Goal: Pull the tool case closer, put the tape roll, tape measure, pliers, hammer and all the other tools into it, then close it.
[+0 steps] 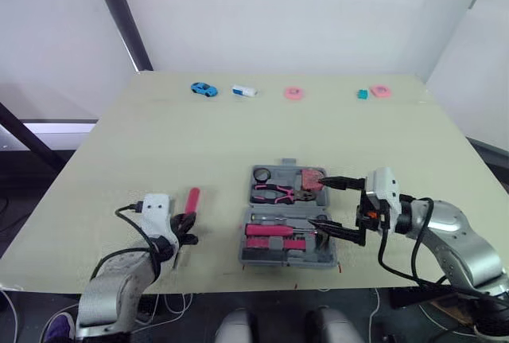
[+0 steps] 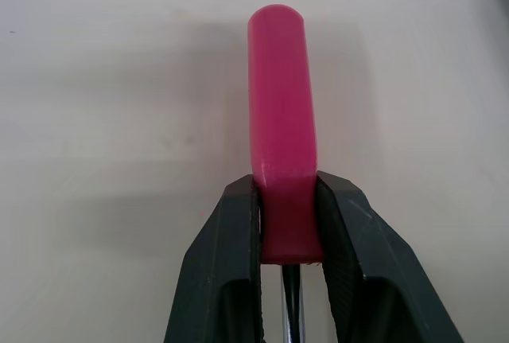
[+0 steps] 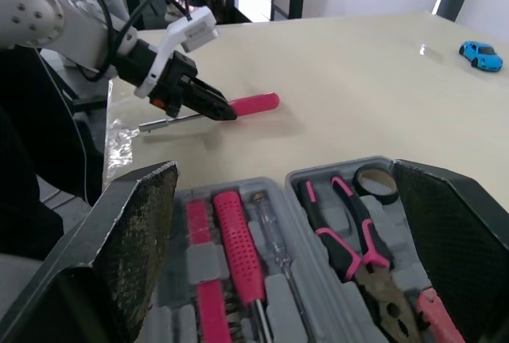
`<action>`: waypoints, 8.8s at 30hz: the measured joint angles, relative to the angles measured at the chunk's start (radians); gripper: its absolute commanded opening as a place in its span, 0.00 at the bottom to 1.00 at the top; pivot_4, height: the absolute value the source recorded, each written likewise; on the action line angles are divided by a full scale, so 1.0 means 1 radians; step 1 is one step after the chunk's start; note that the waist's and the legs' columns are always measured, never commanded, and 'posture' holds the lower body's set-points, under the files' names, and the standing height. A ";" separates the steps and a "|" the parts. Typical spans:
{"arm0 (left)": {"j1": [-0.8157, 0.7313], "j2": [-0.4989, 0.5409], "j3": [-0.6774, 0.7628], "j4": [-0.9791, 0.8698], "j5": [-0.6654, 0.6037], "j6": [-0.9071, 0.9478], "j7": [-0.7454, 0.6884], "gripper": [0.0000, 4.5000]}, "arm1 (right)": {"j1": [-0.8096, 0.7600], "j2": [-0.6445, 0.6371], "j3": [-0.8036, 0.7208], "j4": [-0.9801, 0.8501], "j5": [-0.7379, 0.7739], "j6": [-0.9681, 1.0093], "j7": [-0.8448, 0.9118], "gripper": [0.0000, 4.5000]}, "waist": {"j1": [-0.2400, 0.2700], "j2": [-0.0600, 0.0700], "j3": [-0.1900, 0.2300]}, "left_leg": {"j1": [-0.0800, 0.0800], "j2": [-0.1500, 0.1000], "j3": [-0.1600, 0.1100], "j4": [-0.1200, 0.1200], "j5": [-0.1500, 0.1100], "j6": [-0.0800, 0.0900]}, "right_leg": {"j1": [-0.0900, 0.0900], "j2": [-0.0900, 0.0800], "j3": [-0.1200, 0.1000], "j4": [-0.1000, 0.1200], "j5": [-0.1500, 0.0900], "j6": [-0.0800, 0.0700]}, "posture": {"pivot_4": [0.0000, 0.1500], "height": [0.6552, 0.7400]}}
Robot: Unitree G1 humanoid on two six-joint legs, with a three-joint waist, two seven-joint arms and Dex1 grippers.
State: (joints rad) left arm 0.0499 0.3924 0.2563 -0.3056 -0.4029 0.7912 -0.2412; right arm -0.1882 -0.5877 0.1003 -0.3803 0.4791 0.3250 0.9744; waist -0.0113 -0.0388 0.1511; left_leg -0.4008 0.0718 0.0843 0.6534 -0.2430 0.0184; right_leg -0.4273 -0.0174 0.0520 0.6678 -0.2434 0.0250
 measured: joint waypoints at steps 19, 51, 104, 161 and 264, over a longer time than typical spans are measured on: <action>0.048 -0.075 -0.050 -0.118 0.007 0.077 0.062 0.98 | 0.020 -0.067 -0.001 -0.034 0.011 0.001 0.027 1.00 | -0.004 0.000 0.000 | 0.000 0.000 -0.005 0.000 0.000 0.000 | 0.000 0.002 0.000 -0.001 0.002 0.003 | 1.00 1.00; -1.030 0.509 -0.904 1.159 0.508 -1.770 -1.313 0.98 | 0.028 -0.062 -0.065 -0.064 0.016 0.010 -0.024 1.00 | 0.024 0.003 0.004 | -0.017 0.000 -0.005 0.009 0.000 0.000 | -0.008 0.003 -0.007 -0.005 0.003 0.005 | 1.00 1.00; -0.284 0.310 0.015 -0.023 0.119 0.577 -0.578 0.09 | 0.003 -0.051 -0.025 -0.040 -0.020 0.000 -0.014 1.00 | 0.004 0.003 0.004 | -0.014 0.000 -0.013 0.018 0.000 0.001 | -0.004 0.003 -0.010 0.010 0.003 0.007 | 1.00 1.00; -0.199 -0.289 -0.026 -0.092 0.242 0.326 0.160 0.99 | 0.007 -0.163 -0.044 -0.033 0.027 0.022 0.077 1.00 | 0.001 0.004 0.001 | -0.013 -0.004 -0.015 0.018 0.000 0.001 | -0.002 0.001 -0.009 0.009 0.004 0.007 | 1.00 1.00; -0.989 0.152 -1.180 0.189 0.286 0.308 -0.994 0.10 | 0.398 -0.422 -0.425 -0.082 0.058 -0.021 0.255 1.00 | 0.024 0.007 0.005 | -0.015 -0.003 -0.014 0.018 0.000 0.001 | -0.003 0.004 -0.008 0.005 0.001 0.010 | 1.00 1.00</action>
State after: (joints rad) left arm -0.9387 0.5441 -0.9238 -0.1165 -0.1169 1.0996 -1.2352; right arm 0.2096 -1.0098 -0.3244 -0.4627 0.5369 0.3042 1.2294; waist 0.0123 -0.0319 0.1560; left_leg -0.4158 0.0690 0.0701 0.6714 -0.2430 0.0193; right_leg -0.4304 -0.0136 0.0439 0.6724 -0.2424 0.0353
